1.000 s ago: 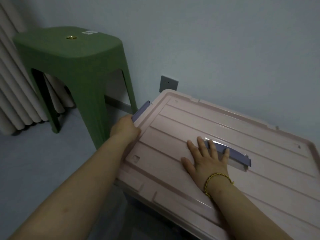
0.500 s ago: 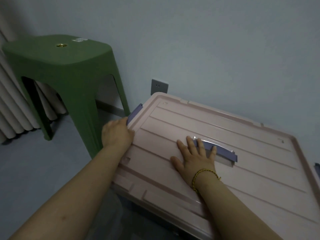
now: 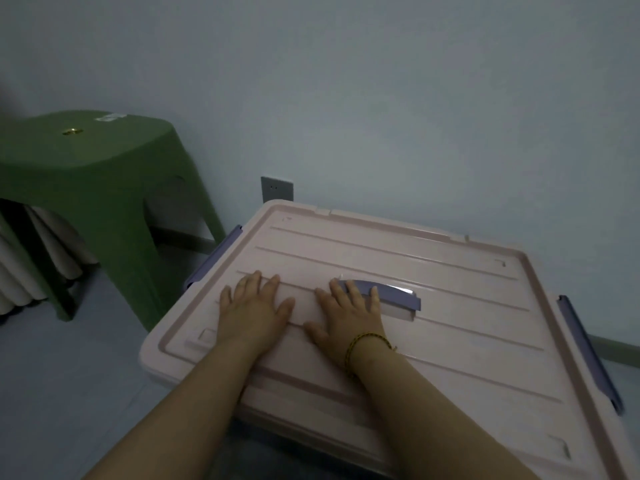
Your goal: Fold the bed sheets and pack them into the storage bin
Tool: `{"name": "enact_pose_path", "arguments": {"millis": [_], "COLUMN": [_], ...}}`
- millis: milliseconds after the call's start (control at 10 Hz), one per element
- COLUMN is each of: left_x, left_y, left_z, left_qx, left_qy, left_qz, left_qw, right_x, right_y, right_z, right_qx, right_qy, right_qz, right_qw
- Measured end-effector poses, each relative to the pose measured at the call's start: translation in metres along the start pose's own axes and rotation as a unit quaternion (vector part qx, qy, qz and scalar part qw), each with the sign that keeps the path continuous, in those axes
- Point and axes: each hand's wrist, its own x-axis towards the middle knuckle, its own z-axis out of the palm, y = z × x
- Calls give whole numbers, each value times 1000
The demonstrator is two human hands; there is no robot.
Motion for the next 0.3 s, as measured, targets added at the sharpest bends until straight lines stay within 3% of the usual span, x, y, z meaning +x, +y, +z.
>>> {"name": "enact_pose_path", "arguments": {"millis": [100, 300], "left_x": [-8, -32], "left_y": [0, 16], "left_z": [-7, -98], "left_qx": [14, -21], "left_qy": [-54, -235], "left_qz": [7, -43], "left_qw": [998, 971], "right_x": [-20, -65], "right_y": [15, 38], "right_z": [-9, -129], "right_qx": [18, 107], "right_qy": [-43, -85], "right_qz": [5, 27], "right_qw": [999, 990]}}
